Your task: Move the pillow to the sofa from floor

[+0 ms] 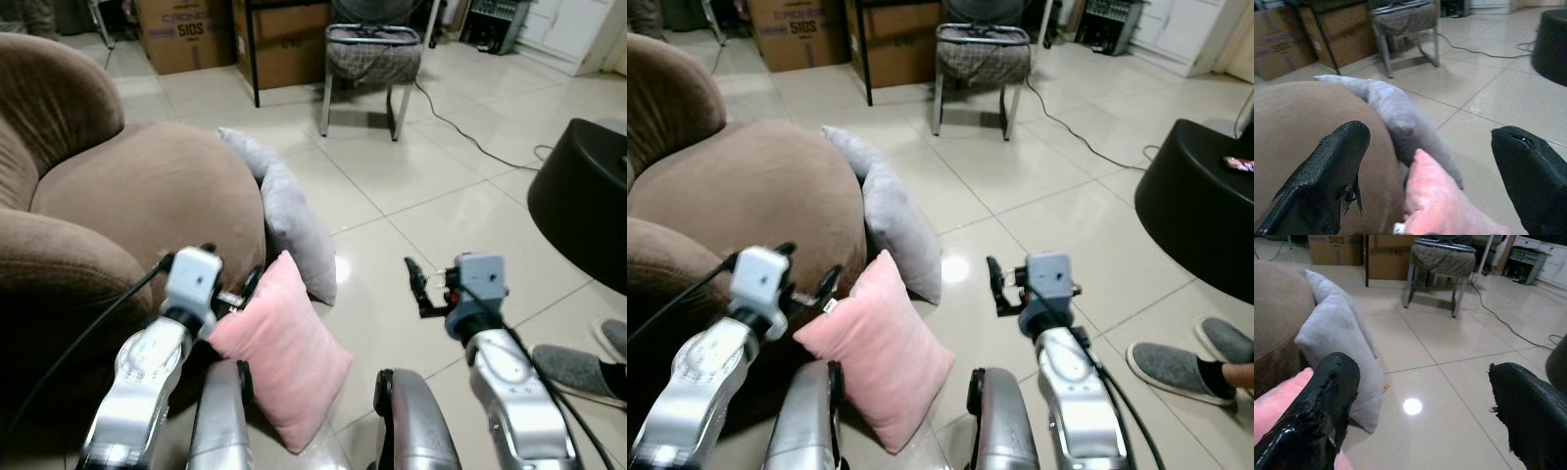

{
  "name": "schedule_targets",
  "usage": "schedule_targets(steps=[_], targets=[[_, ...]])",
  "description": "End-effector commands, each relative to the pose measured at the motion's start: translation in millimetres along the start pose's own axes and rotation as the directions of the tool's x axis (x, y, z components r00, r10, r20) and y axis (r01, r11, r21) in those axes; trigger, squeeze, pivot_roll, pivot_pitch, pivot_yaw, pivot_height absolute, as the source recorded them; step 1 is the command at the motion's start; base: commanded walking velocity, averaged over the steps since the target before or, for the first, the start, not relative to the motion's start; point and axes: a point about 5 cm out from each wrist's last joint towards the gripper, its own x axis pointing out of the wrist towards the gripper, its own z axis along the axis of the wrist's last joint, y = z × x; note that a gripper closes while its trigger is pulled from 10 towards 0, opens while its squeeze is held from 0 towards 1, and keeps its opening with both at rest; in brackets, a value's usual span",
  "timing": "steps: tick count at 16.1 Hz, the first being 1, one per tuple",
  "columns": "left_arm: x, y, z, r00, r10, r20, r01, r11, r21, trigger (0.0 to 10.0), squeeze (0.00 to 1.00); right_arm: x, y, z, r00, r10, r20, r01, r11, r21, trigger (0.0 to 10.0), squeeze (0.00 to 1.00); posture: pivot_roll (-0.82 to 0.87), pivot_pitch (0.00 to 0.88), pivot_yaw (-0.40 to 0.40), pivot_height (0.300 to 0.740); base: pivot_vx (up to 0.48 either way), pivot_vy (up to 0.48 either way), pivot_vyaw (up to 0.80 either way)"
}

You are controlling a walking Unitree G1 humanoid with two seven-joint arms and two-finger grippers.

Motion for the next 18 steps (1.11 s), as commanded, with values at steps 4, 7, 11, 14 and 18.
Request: schedule_targets(steps=[4, 7, 11, 14, 18], targets=[[29.4, -7.9, -23.9, 0.975, -0.159, -0.153, 0.161, 0.987, 0.0, 10.0, 0.16, -5.2, -8.6, 13.5, 0.997, 0.079, -0.004, -0.079, 0.994, -0.077, 10.0, 0.0, -0.01, 0.0, 0.005, 0.531, 0.0, 0.0, 0.0], [46.9, -18.2, -47.9, 0.942, -0.189, -0.278, 0.174, 0.982, -0.079, 10.0, 0.15, -15.2, -21.7, 26.2, 0.985, 0.172, 0.004, -0.171, 0.978, -0.117, 10.0, 0.0, -0.05, 0.052, -0.008, 0.531, 0.0, 0.0, 0.0], [51.4, -23.4, -72.2, 0.91, -0.161, -0.381, 0.106, 0.981, -0.161, 10.0, 0.14, -20.6, -23.2, 39.4, 0.965, 0.261, -0.027, -0.262, 0.954, -0.145, 10.0, 0.0, -0.11, 0.144, -0.056, 0.531, 0.0, 0.0, 0.0], [43.5, 7.8, -82.8, 0.912, 0.075, -0.404, -0.124, 0.988, -0.095, 10.0, 0.14, -33.7, -22.0, 52.0, 0.944, 0.328, -0.023, -0.327, 0.932, -0.153, 10.0, 0.0, -0.16, 0.188, -0.096, 0.531, 0.0, 0.0, 0.0], [32.1, 42.2, -80.5, 0.907, 0.238, -0.348, -0.26, 0.965, -0.018, 10.0, 0.15, -51.2, -17.2, 61.8, 0.894, 0.445, -0.048, -0.445, 0.874, -0.196, 10.0, 0.0, -0.19, 0.231, -0.146, 0.531, 0.0, 0.0, 0.0]])
